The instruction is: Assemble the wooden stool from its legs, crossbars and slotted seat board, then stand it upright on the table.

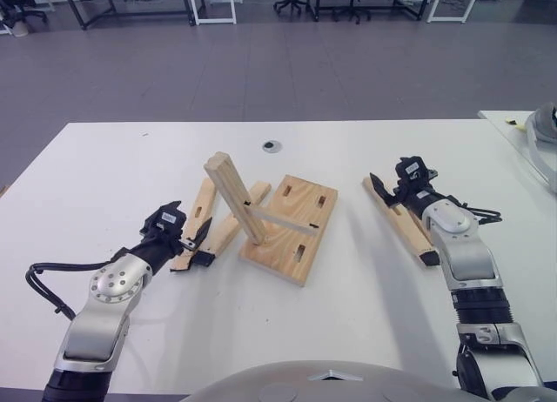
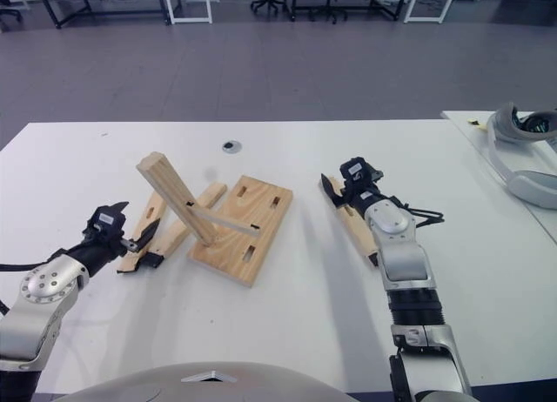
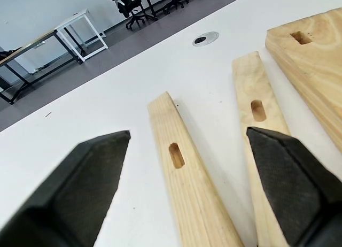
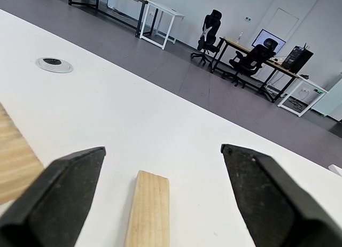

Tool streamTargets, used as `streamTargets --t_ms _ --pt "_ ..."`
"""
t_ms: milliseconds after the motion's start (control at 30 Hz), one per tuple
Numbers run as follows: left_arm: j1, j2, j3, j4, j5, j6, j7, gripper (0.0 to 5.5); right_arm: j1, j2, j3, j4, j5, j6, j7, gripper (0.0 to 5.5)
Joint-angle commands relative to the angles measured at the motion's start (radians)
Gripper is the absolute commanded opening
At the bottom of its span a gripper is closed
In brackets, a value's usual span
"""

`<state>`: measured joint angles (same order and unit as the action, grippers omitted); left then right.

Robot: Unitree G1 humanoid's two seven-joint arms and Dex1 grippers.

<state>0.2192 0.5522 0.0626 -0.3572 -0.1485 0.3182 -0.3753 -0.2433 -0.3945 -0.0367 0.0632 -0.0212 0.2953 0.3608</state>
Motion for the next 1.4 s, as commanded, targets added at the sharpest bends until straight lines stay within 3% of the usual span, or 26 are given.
streamTargets --t_ms 33,233,833,1033,1167,1400 --pt "-0.006 -0.021 -0.021 -0.023 -0.075 -0.010 -0.092 4.02 -0.023 0.010 0.020 0.013 -0.004 -0.014 -0.001 4.04" --pt "-0.032 0.042 -0.029 0.081 -0.010 0.042 -0.130 4.02 -0.021 0.022 0.038 0.016 -0.006 -0.021 -0.001 4.04" --pt "-0.064 0.028 -0.098 0.082 -0.054 0.236 -0.216 4.02 -0.028 0.057 0.074 0.031 -0.021 -0.040 -0.012 4.04" --pt "-0.075 0.102 -0.137 0.044 -0.002 0.342 -0.213 2.90 -0.034 0.074 0.082 0.034 -0.023 -0.045 -0.024 4.04" --pt "-0.104 0.060 -0.123 -0.011 -0.047 0.407 -0.183 2.28 -0.039 0.084 0.079 0.039 -0.023 -0.049 -0.038 4.04" --pt "-0.086 -0.067 -0.149 -0.096 -0.070 0.462 -0.093 2.08 -0.046 0.090 0.080 0.050 -0.027 -0.054 -0.049 4.04"
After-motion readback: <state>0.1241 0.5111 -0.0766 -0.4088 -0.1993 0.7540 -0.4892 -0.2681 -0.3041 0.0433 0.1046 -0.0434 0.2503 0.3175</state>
